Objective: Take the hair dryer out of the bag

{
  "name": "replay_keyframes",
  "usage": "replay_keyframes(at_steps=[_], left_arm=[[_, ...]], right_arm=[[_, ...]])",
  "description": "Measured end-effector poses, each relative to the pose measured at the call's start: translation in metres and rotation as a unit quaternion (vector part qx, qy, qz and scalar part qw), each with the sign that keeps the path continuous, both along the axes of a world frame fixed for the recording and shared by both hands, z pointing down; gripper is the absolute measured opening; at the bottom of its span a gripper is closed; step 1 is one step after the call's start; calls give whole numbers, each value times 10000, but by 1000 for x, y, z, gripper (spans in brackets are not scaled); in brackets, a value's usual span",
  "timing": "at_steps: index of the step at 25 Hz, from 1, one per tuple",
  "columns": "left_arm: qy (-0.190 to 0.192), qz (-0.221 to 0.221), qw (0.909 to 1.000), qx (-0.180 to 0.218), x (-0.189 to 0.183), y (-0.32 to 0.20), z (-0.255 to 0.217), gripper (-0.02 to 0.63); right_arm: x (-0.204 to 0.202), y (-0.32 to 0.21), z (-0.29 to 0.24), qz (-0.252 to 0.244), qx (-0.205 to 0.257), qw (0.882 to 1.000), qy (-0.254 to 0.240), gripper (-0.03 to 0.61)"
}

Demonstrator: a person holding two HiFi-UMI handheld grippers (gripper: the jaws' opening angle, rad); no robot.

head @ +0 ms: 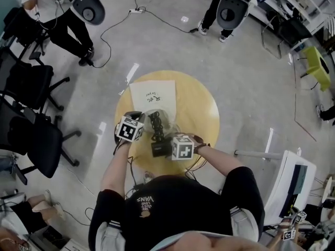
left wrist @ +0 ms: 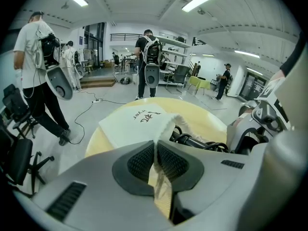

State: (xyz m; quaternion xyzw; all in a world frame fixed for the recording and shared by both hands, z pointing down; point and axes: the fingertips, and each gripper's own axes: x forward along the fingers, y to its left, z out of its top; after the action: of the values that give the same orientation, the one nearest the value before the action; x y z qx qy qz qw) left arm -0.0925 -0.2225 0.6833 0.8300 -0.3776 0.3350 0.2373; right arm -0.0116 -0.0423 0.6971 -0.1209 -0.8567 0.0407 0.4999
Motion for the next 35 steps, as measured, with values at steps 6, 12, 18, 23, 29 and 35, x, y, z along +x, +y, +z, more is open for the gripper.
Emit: replay_keyframes(at_steps=[6, 12, 18, 23, 29, 35], left_arm=[[-127, 125, 9998, 26, 5, 8, 2, 35], [-325, 263, 9989, 213, 5, 13, 6, 35], [-321, 351, 9988, 141, 11, 30, -5, 35], [-322, 350, 9987, 190, 6, 38, -3, 35], [-259, 403, 9983, 325, 4, 47, -5, 53], [-246, 398, 9980, 418, 4, 54, -6, 60]], right_arm=[[6, 18, -3, 217, -16, 9998, -18, 350], [6, 29, -8, 462, 12, 9989, -69, 350], [7, 40, -14, 634, 51, 9979, -83, 350], [5, 52, -17, 711, 65, 9974, -84, 350], [4, 63, -27, 884, 115, 9959, -175, 350], [4, 71, -41, 1038, 204, 9938, -333, 350]])
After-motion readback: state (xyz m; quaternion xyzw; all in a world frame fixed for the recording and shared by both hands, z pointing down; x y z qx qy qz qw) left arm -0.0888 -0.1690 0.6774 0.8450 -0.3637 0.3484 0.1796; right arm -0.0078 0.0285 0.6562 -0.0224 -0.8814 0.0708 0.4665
